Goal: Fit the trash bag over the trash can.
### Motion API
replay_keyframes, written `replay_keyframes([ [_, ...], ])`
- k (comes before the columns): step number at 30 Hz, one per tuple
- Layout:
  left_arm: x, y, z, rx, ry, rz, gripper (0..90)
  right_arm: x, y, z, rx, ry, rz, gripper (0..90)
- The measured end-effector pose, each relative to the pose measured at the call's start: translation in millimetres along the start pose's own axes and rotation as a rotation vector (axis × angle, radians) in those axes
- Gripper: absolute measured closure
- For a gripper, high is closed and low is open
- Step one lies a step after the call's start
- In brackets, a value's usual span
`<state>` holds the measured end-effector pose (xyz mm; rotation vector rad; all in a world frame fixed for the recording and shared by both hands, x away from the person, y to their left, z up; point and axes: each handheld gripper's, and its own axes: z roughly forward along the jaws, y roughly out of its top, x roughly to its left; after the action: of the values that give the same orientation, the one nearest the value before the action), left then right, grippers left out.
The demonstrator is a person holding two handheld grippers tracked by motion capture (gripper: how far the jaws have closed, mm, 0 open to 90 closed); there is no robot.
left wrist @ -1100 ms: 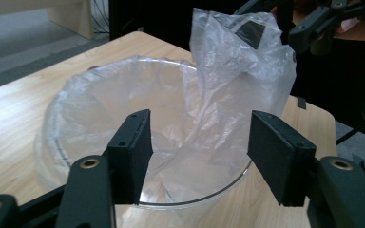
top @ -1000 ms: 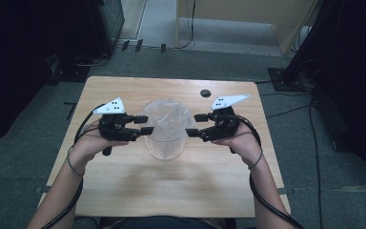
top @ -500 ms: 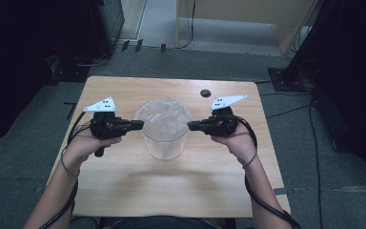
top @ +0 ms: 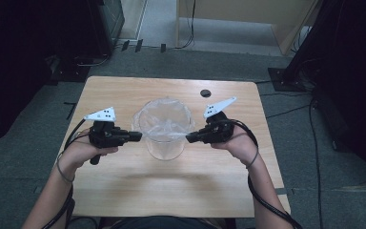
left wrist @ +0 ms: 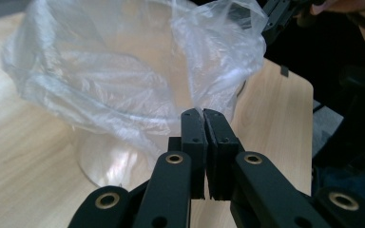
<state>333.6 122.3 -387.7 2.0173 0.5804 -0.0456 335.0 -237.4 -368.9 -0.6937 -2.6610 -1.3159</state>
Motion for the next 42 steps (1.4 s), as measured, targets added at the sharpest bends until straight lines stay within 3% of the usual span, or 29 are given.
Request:
replay_keyframes([
  [7,8.0,-11.4,14.8,0.039,0.004,-0.02,87.0,-1.9,-4.7,22.4,0.082,0.012,0.007,87.9],
  [9,9.3,-13.4,17.8,0.046,0.012,-0.019,87.1,-4.7,-7.6,28.8,0.099,-0.003,0.015,89.6],
  [13,11.4,-16.0,22.8,0.045,0.017,-0.011,87.8,-9.3,-11.1,35.9,0.102,-0.01,0.032,90.0],
  [23,20.9,-27.1,33.6,0.04,0.024,-0.044,88.9,-20.4,-20.9,48.5,0.11,-0.031,0.06,89.4],
  [24,21.0,-26.5,31.8,0.04,0.022,-0.046,87.6,-20.5,-20.9,47.9,0.113,-0.033,0.061,86.7],
  [25,20.9,-26.0,30.0,0.035,0.018,-0.045,79.1,-19.9,-21.0,43.5,0.128,-0.037,0.041,74.7],
  [27,20.6,-24.7,24.5,0.005,0.004,-0.043,75.3,-19.3,-21.1,41.1,0.127,-0.027,0.043,70.4],
  [29,19.9,-21.9,15.8,-0.026,-0.004,-0.034,63.5,-17.6,-20.2,31.5,0.111,-0.016,0.022,61.5],
  [31,18.9,-18.4,7.2,-0.043,-0.023,-0.044,58.1,-15.9,-18.5,21.4,0.091,-0.017,0.013,55.2],
  [35,14.8,-13.1,-6.4,-0.076,-0.023,-0.008,47.2,-13.8,-13.8,1.4,0.033,-0.055,-0.012,52.1],
  [37,15.6,-9.9,-11.1,-0.106,-0.002,-0.019,46.0,-13.1,-10.7,-8.3,-0.021,-0.077,-0.012,51.6],
  [39,17.6,-7.9,-11.4,-0.127,0.033,-0.031,46.4,-13.0,-9.9,-9.5,-0.035,-0.083,-0.016,50.2],
  [42,19.6,-5.0,-6.7,-0.121,0.114,-0.039,48.5,-13.0,-5.7,-7.7,-0.096,-0.161,-0.033,44.3],
])
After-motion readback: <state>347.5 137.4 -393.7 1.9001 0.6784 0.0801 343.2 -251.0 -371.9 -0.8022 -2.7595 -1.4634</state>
